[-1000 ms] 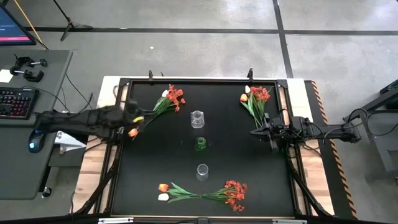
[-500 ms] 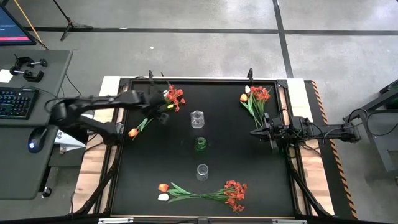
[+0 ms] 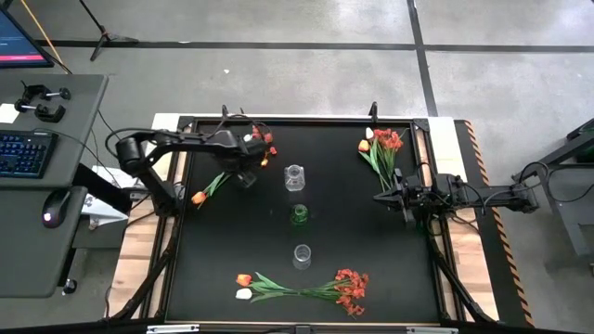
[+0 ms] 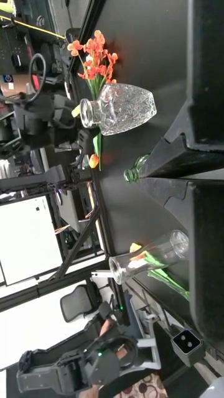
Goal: Sort flowers into vase by color
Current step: Put the top left orange flowers into the top transparent flower vase
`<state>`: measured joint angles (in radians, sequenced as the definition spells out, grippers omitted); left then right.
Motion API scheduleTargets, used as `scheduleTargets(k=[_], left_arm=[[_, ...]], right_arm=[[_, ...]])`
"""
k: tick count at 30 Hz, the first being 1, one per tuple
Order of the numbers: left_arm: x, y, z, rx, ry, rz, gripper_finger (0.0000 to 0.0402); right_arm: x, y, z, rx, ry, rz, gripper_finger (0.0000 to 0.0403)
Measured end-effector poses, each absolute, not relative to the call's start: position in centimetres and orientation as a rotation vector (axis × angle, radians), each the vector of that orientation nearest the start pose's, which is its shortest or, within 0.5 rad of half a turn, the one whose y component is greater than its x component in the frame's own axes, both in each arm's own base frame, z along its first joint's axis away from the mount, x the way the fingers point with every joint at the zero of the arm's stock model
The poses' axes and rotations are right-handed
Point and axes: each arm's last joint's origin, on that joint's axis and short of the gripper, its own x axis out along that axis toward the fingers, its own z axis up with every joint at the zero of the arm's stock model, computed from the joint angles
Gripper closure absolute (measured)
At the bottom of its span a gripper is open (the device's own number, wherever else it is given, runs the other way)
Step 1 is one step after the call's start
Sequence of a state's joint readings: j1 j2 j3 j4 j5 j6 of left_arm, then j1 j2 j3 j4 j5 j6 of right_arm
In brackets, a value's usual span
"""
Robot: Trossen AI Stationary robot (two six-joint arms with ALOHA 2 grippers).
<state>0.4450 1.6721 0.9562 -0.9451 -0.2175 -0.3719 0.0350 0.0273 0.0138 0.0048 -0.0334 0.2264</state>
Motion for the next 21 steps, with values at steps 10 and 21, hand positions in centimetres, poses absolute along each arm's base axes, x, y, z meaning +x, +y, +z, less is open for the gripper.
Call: scheduleTargets(k=[10, 21], left_arm=[[23.8, 12.7, 13.8, -0.391, 1.631, 0.733, 0.0193], [23.1, 14.1, 13.5, -0.506, 1.627, 0.649, 0.0225]], right_arm=[[9.8, 0.4, 16.7, 0.227, 0.016, 0.067, 0.0402], [9.8, 0.4, 16.7, 0.227, 0.016, 0.067, 0.0402]])
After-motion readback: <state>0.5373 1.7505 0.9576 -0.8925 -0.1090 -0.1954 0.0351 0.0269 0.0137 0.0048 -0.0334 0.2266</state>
